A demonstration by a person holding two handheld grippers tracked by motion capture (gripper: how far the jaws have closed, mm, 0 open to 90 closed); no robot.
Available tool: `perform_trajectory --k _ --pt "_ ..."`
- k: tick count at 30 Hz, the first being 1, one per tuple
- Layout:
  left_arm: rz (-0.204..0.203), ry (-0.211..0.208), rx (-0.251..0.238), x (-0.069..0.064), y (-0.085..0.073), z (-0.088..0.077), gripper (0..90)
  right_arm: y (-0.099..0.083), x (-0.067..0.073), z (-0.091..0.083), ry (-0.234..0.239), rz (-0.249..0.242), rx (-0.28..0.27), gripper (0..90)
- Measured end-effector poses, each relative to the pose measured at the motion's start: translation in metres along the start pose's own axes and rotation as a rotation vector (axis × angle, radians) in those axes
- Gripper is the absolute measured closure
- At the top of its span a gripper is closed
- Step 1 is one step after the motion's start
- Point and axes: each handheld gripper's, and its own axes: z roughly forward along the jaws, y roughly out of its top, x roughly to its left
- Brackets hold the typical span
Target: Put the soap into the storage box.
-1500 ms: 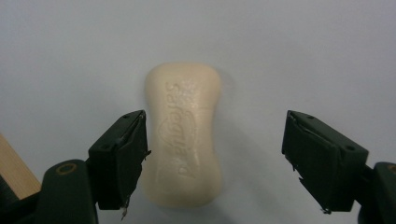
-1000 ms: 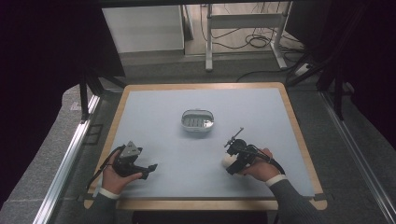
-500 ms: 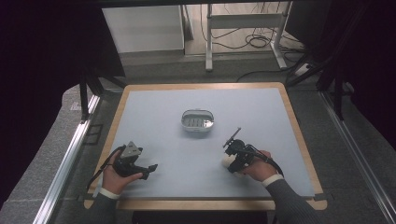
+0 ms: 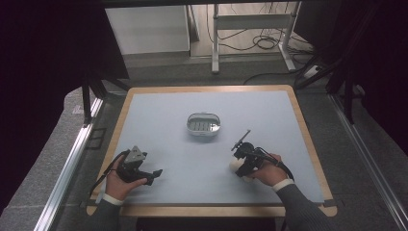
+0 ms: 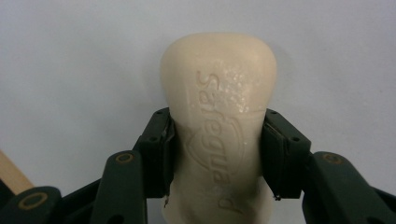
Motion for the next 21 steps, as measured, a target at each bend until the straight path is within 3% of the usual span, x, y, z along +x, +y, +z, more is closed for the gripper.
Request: perform_trajectory --k 21 --pt "-0.008 0.000 0.002 0.001 -0.001 0.000 9.2 0.009 -0.010 -0.025 -0.008 -0.032 -0.083 49.8"
